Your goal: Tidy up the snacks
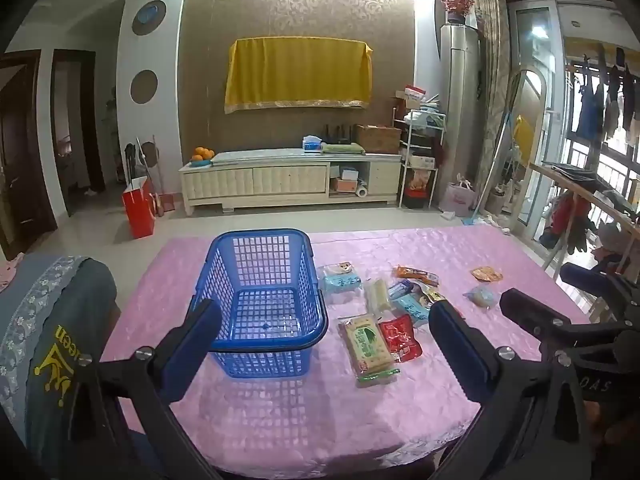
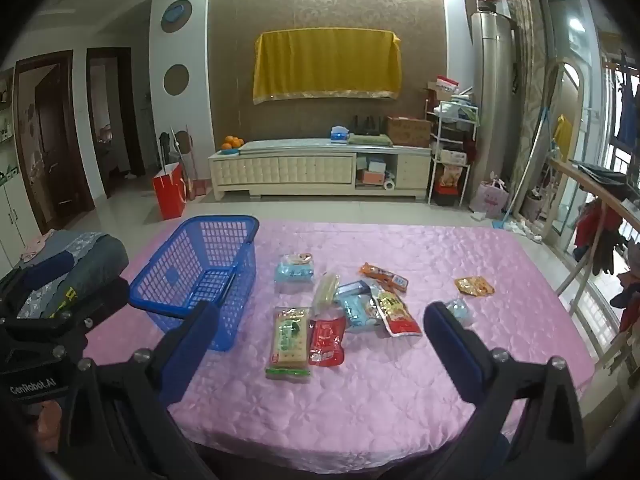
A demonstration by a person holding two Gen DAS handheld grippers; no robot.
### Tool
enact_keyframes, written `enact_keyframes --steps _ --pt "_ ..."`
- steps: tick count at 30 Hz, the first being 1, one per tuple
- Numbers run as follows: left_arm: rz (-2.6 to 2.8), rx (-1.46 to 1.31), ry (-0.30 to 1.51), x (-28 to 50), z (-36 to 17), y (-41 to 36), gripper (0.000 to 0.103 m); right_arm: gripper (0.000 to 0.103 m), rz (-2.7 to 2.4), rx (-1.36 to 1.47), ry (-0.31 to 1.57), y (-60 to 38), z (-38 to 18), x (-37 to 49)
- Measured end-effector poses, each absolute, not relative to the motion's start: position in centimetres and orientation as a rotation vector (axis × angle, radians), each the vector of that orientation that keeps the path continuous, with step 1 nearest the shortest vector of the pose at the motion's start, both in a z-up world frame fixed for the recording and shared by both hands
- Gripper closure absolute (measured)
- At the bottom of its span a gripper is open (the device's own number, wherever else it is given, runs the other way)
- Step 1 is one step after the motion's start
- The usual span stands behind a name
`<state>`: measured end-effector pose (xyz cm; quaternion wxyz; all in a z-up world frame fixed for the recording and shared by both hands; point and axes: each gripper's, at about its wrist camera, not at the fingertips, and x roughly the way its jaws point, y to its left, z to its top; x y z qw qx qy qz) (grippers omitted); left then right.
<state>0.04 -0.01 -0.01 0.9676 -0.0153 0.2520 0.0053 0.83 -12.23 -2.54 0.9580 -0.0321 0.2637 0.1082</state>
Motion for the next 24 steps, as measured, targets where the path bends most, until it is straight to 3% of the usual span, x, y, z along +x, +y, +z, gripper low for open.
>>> enact_keyframes --steps 24 --pt "0.005 -0.037 0.513 0.18 -0.48 -0.49 0.000 0.000 0.224 -0.055 0.536 -12.31 -2.34 0.46"
